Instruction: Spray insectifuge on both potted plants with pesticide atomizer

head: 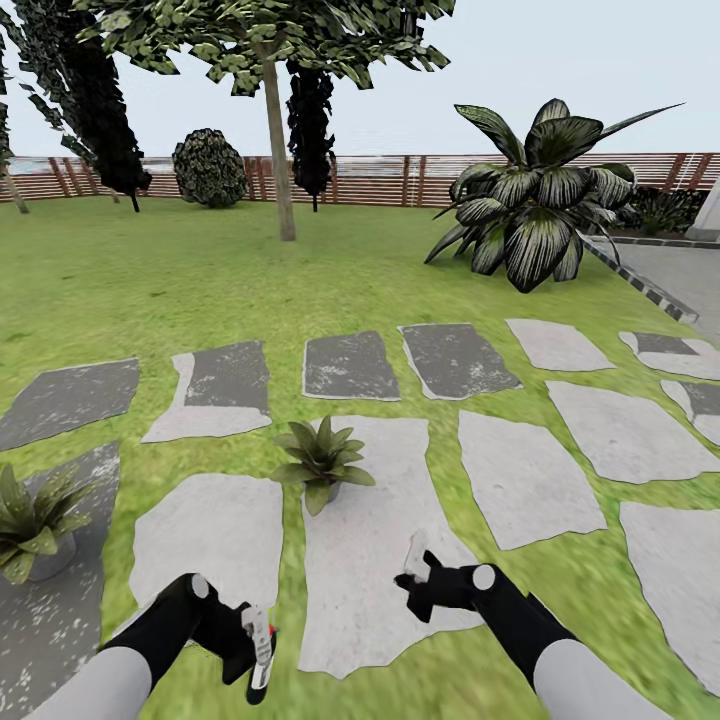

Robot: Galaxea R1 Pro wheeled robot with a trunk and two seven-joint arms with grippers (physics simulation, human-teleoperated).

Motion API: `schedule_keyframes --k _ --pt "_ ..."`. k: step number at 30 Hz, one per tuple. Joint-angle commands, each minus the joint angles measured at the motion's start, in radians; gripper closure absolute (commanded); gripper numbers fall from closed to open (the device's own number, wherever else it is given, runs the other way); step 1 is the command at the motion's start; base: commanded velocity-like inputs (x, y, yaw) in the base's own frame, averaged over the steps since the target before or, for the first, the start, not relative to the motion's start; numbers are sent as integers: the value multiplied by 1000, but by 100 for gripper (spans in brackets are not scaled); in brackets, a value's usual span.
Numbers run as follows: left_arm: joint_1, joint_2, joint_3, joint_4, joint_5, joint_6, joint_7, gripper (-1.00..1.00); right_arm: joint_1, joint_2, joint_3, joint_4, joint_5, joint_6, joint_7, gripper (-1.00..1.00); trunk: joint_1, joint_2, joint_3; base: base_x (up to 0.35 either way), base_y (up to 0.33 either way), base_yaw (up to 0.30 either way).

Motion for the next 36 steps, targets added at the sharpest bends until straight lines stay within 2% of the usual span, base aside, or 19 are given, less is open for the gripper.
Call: schedule_keyframes --k 1,5,8,12,27,29,36 --pt "-4 -15 2 -1 -23 21 -7 100 -1 1 1 -1 13 -6 5 100 0 0 -1 0 0 0" --pt "-9 -59 2 -1 -57 91 -8 100 -1 23 3 0 55 -6 10 100 0 0 -1 0 0 0" --pt "-9 -70 1 -1 -61 98 -9 100 -1 42 3 0 70 -6 41 100 0 0 -1 0 0 0" --pt "-10 -73 1 -1 -63 100 -11 100 -1 55 2 -1 74 -8 85 100 0 0 -1 0 0 0" --pt "-36 -75 5 0 -49 81 -32 100 -3 58 3 1 75 -12 92 100 0 0 -1 0 0 0" --pt "-36 -81 5 0 -49 72 -4 100 -3 77 4 -1 80 -12 136 100 0 0 -1 0 0 0" --pt "-29 -82 5 7 -49 35 37 100 -6 116 4 -1 88 -12 146 100 0 0 -1 0 0 0"
